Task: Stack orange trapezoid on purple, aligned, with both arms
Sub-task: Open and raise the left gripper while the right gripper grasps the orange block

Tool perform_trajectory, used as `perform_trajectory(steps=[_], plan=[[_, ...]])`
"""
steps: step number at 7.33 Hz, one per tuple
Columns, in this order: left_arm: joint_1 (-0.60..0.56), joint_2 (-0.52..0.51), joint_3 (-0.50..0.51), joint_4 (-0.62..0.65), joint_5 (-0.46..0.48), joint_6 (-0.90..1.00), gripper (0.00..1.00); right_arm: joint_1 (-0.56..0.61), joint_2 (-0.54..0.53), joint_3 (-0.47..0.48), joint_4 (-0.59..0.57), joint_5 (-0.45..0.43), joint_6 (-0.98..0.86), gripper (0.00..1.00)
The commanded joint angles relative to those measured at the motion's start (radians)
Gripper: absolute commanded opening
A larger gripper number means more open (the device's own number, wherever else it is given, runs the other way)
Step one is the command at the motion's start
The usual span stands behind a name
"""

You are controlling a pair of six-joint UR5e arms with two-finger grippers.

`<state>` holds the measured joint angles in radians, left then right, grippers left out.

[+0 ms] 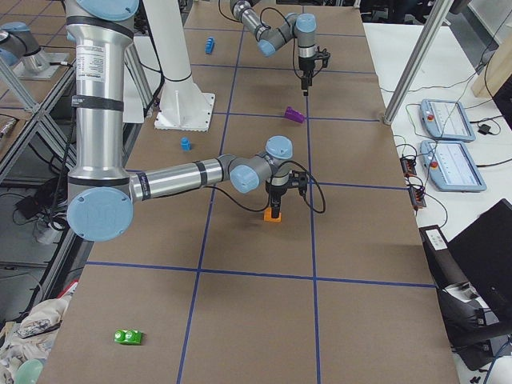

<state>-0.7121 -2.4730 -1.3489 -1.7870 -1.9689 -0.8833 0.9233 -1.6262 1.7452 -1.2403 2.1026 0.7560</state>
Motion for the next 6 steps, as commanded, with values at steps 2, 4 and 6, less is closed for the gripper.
perform_trajectory(steps=[2,4,6], plan=[[-0.004,0.005,-0.006,0.001,-0.001,0.001,1.00,-0.003,0.009,-0.061,0.068,0.008,0.000,0.75],[-0.004,0.005,-0.006,0.001,-0.001,-0.002,1.00,-0.003,0.009,-0.059,0.070,0.029,0.000,0.05],[-0.026,0.006,-0.024,0.032,-0.005,0.003,1.00,0.002,-0.003,-0.012,0.064,0.080,0.003,0.00]])
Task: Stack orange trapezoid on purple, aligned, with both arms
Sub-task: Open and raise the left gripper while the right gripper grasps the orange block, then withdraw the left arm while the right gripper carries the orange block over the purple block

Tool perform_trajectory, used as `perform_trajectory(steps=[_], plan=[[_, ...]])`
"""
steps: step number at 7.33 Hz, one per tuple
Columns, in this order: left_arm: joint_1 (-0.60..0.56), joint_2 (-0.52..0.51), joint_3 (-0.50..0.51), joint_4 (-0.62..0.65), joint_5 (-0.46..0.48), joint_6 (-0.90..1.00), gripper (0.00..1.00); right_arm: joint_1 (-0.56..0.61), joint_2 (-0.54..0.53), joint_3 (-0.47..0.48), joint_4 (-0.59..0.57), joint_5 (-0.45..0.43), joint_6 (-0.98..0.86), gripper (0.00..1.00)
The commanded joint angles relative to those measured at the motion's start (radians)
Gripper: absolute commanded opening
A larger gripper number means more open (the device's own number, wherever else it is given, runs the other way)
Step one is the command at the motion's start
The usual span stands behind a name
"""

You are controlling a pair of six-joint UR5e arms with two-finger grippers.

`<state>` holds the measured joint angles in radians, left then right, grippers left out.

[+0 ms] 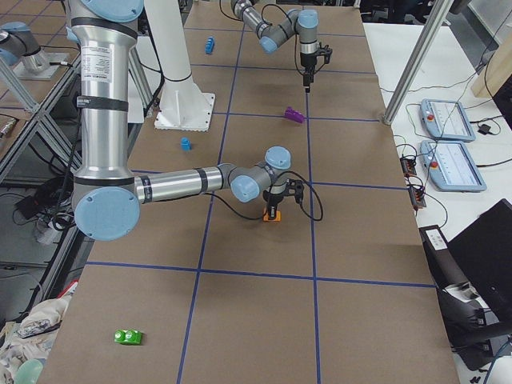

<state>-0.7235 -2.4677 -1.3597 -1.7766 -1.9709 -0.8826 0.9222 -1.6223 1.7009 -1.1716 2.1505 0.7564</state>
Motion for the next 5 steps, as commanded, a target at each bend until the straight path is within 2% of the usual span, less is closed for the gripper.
perform_trajectory(steps=[1,3,4,5], plan=[[-0.034,0.003,-0.045,0.067,-0.011,0.032,1.00,0.007,-0.004,0.074,-0.011,0.081,0.015,0.00],[-0.106,0.074,-0.140,0.208,-0.034,0.207,1.00,0.035,0.060,0.097,-0.041,0.110,0.035,0.00],[-0.149,0.167,-0.227,0.264,-0.036,0.332,1.00,0.035,0.167,0.108,-0.127,0.124,0.104,0.00],[-0.215,0.296,-0.299,0.267,-0.067,0.450,1.00,0.034,0.287,0.106,-0.216,0.121,0.156,0.00]])
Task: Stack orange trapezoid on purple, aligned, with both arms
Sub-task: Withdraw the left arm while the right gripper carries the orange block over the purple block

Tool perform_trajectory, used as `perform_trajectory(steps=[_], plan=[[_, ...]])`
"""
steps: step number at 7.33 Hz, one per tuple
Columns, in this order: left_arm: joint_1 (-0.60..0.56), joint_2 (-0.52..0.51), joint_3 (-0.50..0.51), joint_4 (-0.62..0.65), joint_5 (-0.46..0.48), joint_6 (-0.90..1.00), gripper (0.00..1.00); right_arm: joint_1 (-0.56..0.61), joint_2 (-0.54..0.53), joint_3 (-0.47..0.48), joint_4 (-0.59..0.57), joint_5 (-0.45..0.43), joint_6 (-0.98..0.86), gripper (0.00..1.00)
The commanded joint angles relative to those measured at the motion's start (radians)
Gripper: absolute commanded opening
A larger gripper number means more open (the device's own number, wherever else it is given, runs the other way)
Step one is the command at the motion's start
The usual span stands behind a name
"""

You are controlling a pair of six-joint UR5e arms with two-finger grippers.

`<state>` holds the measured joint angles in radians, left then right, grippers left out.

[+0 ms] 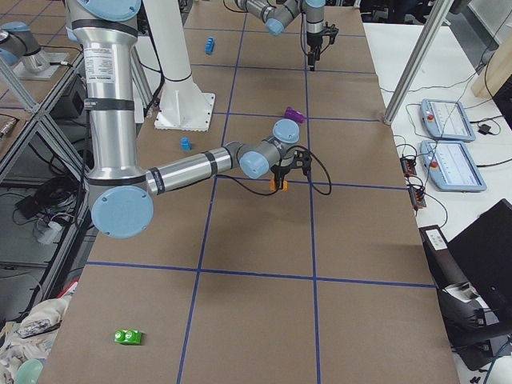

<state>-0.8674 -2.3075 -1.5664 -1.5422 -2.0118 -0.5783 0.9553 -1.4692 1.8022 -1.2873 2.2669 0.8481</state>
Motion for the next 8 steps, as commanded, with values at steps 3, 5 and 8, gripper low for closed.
perform_trajectory(steps=[3,5,8], plan=[[-0.240,0.374,-0.168,0.022,-0.096,0.406,1.00,-0.132,0.486,-0.026,-0.347,-0.080,0.311,0.00],[-0.368,0.466,-0.167,0.022,-0.180,0.544,1.00,-0.206,0.669,-0.160,-0.401,-0.136,0.474,0.00],[-0.384,0.482,-0.167,0.022,-0.186,0.577,1.00,-0.279,0.823,-0.379,-0.391,-0.199,0.659,0.00]])
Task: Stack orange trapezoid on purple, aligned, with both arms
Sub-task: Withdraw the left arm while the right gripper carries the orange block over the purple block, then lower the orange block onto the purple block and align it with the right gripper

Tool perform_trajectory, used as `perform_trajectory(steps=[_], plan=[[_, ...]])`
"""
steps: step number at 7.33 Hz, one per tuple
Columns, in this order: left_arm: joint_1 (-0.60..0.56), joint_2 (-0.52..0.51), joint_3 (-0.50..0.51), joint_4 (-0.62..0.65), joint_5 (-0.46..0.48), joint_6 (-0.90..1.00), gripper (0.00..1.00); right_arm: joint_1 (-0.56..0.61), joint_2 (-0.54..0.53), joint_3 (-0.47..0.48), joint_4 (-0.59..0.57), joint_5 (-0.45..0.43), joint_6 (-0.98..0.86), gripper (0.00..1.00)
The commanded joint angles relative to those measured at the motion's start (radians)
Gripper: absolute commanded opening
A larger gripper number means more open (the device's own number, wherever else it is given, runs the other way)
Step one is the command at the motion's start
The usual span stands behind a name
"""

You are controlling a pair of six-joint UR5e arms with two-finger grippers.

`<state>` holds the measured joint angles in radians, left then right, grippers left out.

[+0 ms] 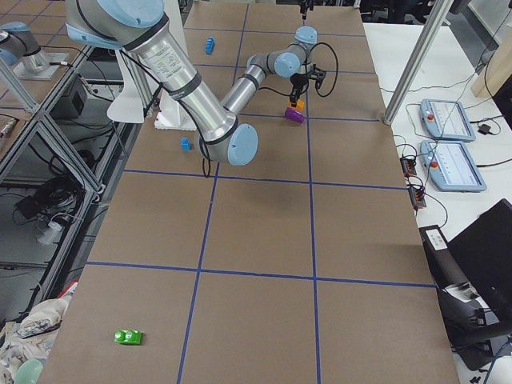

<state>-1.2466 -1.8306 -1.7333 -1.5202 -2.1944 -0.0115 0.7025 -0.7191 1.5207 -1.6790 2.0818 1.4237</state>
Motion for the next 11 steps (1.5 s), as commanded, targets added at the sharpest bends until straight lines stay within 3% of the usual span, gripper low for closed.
perform_trajectory(steps=[1,5,11], plan=[[-0.005,0.007,0.000,0.000,-0.004,0.019,1.00,-0.038,0.105,-0.138,0.002,-0.038,0.124,0.00],[-0.005,0.020,-0.002,-0.002,-0.002,0.030,1.00,-0.069,0.116,-0.217,0.122,-0.077,0.144,0.00],[-0.004,0.024,-0.002,-0.005,-0.002,0.030,1.00,-0.092,0.110,-0.217,0.123,-0.078,0.170,0.00]])
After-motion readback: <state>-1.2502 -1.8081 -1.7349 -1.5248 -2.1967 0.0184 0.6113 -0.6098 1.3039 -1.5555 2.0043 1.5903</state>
